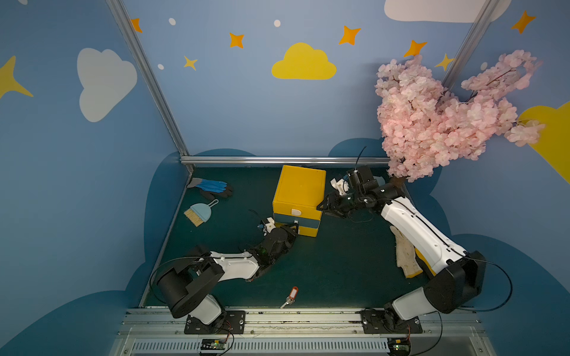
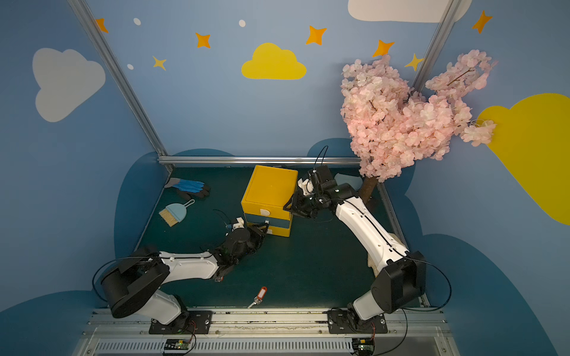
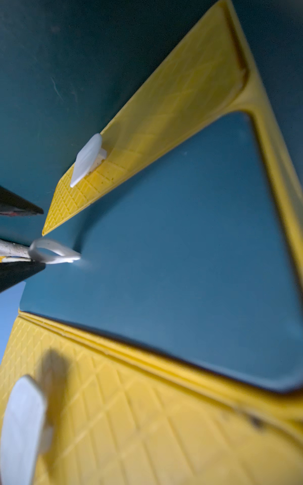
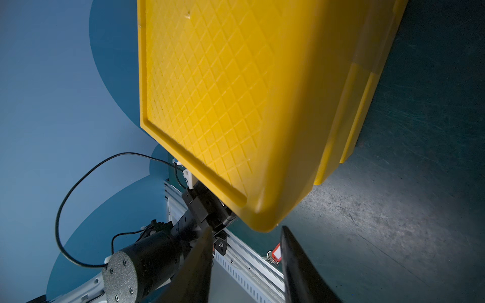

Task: Take the keys out of the drawer
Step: Open the drawer in the storage box.

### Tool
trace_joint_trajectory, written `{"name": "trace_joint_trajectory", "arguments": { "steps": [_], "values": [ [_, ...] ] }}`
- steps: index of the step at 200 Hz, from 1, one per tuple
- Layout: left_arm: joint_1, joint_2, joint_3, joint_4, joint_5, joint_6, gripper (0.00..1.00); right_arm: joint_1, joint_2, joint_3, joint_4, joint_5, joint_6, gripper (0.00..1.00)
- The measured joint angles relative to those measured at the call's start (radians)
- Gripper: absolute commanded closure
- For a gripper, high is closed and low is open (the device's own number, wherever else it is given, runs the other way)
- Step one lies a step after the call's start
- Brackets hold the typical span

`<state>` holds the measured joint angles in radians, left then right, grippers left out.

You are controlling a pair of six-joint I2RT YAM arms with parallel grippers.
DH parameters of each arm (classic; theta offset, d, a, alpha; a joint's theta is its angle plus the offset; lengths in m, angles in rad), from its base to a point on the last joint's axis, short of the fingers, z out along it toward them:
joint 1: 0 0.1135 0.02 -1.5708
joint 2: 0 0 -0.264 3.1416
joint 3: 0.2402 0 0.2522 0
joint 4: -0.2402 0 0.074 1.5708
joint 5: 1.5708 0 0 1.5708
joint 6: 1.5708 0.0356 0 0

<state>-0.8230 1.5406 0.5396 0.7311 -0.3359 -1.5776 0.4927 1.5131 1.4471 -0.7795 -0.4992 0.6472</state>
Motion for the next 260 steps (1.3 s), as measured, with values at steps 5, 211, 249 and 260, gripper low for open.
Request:
{"name": "trace_joint_trajectory", "arguments": {
  "steps": [5,211,249,260],
  "values": [
    [0.0,0.0,0.0,0.003,-0.005,-0.003,0.74,0.0,0.0,0.0,0.001,0.0,0.0,0.57],
    [-0.004,0.068,-0.02,0.151,-0.034,-0.049,0.92,-0.021,0.002,-0.011,0.021,0.008,0.004,0.45],
    [-0.015,0.042,-0.039,0.142,-0.031,-0.053,0.95,-0.031,0.026,-0.009,0.02,0.033,0.002,0.41],
    [-0.02,0.031,-0.041,0.128,-0.031,-0.053,0.95,-0.031,0.044,0.002,0.019,0.043,0.0,0.41]
  ]
}}
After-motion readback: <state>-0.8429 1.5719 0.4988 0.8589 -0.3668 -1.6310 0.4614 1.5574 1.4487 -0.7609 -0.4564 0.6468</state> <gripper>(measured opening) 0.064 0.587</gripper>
